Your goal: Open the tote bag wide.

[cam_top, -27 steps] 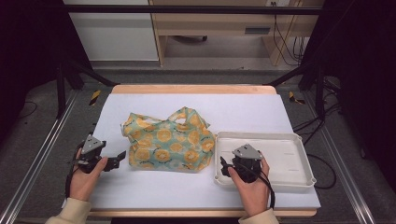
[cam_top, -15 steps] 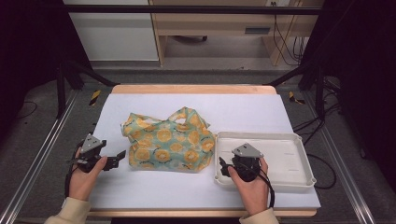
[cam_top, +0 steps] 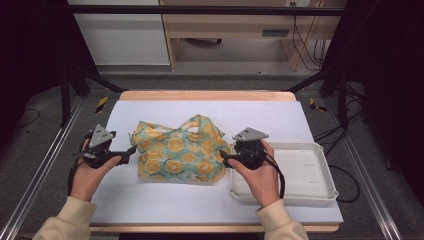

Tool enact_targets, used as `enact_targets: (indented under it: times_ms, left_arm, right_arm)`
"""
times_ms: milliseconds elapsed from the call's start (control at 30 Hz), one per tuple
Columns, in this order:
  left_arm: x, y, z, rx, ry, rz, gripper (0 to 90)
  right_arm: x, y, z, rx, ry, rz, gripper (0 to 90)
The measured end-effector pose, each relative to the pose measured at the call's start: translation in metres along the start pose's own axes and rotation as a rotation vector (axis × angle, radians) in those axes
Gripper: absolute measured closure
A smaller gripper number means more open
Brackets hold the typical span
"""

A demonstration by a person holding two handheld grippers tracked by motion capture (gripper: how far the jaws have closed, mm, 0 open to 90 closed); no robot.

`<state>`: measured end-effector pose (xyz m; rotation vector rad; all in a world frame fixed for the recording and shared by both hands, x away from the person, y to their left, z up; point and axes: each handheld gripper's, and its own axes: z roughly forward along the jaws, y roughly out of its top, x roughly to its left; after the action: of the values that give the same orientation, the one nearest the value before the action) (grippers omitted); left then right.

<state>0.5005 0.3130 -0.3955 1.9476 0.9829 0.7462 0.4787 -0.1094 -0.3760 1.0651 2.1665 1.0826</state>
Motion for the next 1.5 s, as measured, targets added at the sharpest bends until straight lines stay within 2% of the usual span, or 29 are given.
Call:
enact_targets:
  times_ms: [100,200,300,367,433,500,533,567,600,633,733,767,800,833,867,900,967,1000,1033,1100,1133,1200,1267,1300,1333,1400,1433,1467,1500]
  left_arm:
    - [0.004,0.012,0.009,0.015,0.005,0.041,10.1]
    - [0.007,0.018,0.018,0.028,-0.033,0.03,10.3]
    - [0.005,0.022,0.026,0.065,-0.039,0.086,10.4]
    - [0.004,0.023,0.031,0.073,-0.053,0.077,10.9]
    - [0.004,0.022,0.036,0.079,-0.065,0.065,12.9]
    - [0.004,0.021,0.039,0.087,-0.083,0.058,16.1]
    - [0.005,0.021,0.039,0.102,-0.092,0.054,20.0]
    - [0.005,0.02,0.038,0.106,-0.097,0.056,29.9]
    - [0.004,0.019,0.036,0.104,-0.083,0.058,37.4]
    - [0.003,0.018,0.035,0.108,-0.092,0.054,44.0]
    - [0.002,0.014,0.036,0.15,-0.131,0.044,58.5]
    - [0.002,0.014,0.036,0.15,-0.131,0.044,63.9]
    - [0.002,0.012,0.038,0.152,-0.134,0.027,63.9]
    - [0.003,0.01,0.037,0.151,-0.134,0.012,75.7]
    - [0.002,0.009,0.031,0.123,-0.125,0.002,80.0]
    - [0.002,0.009,0.031,0.123,-0.125,0.002,83.3]
    - [-0.001,0.005,0.016,0.075,-0.115,-0.011,85.9]
    - [-0.001,0.005,0.016,0.075,-0.115,-0.011,86.3]
    - [-0.003,0.003,0.002,0.03,-0.105,-0.029,86.4]
    - [-0.01,-0.001,-0.013,-0.01,-0.111,-0.023,86.5]
    - [-0.016,-0.005,-0.02,-0.024,-0.108,-0.013,86.6]
    - [-0.028,-0.012,-0.032,-0.026,-0.093,0.048,86.6]
    - [-0.034,-0.017,-0.034,-0.019,-0.088,0.066,86.7]
    - [-0.046,-0.029,-0.037,0.002,-0.089,0.106,86.8]
    - [-0.049,-0.036,-0.037,0.026,-0.098,0.117,86.9]
    - [-0.051,-0.043,-0.037,0.035,-0.108,0.109,86.9]
    - [-0.052,-0.049,-0.037,0.037,-0.132,0.085,86.8]
    - [-0.053,-0.055,-0.037,0.048,-0.155,0.072,86.8]
    - [-0.054,-0.057,-0.036,0.058,-0.151,0.085,86.8]
  right_arm:
    - [0.0,0.022,0.012,0.007,0.024,-0.024,30.9]
    - [-0.001,0.039,0.031,0.036,0.035,-0.033,38.6]
    - [-0.005,0.049,0.051,0.06,0.019,-0.032,42.5]
    - [-0.009,0.054,0.063,0.08,0.011,-0.017,46.1]
    - [-0.012,0.056,0.073,0.101,0.029,-0.003,53.7]
    - [-0.012,0.056,0.079,0.114,0.049,-0.003,66.3]
    - [-0.013,0.055,0.08,0.117,0.055,0.0,71.9]
    - [-0.013,0.054,0.081,0.121,0.063,-0.001,78.4]
    - [-0.014,0.054,0.08,0.115,0.08,0.003,83.9]
    - [-0.013,0.053,0.077,0.095,0.101,0.014,88.9]
    - [-0.01,0.05,0.069,0.055,0.131,0.015,90.0]
    - [-0.01,0.05,0.069,0.055,0.131,0.015,90.0]
    - [-0.008,0.049,0.067,0.05,0.132,0.011,90.0]
    - [-0.006,0.045,0.058,0.03,0.137,0.002,90.0]
    - [-0.005,0.044,0.054,0.02,0.14,0.0,90.0]
    - [-0.004,0.042,0.048,-0.002,0.143,0.0,90.0]
    - [-0.001,0.038,0.033,-0.049,0.155,0.0,90.0]
    - [0.001,0.034,0.026,-0.072,0.156,-0.006,90.0]
    - [0.004,0.031,0.018,-0.094,0.156,-0.016,90.0]
    - [0.011,0.019,0.003,-0.125,0.163,-0.031,90.0]
    - [0.016,0.012,-0.004,-0.13,0.164,-0.044,90.0]
    - [0.026,-0.005,-0.017,-0.138,0.176,-0.068,90.0]
    - [0.034,-0.021,-0.023,-0.124,0.184,-0.077,90.0]
    - [0.038,-0.029,-0.023,-0.108,0.178,-0.082,90.0]
    - [0.041,-0.037,-0.022,-0.088,0.168,-0.092,90.0]
    - [0.043,-0.044,-0.02,-0.072,0.168,-0.089,90.0]
    - [0.045,-0.055,-0.015,-0.02,0.178,-0.064,90.0]
    - [0.046,-0.058,-0.013,0.015,0.168,-0.073,90.0]
    - [0.047,-0.059,-0.011,0.04,0.165,-0.081,90.0]
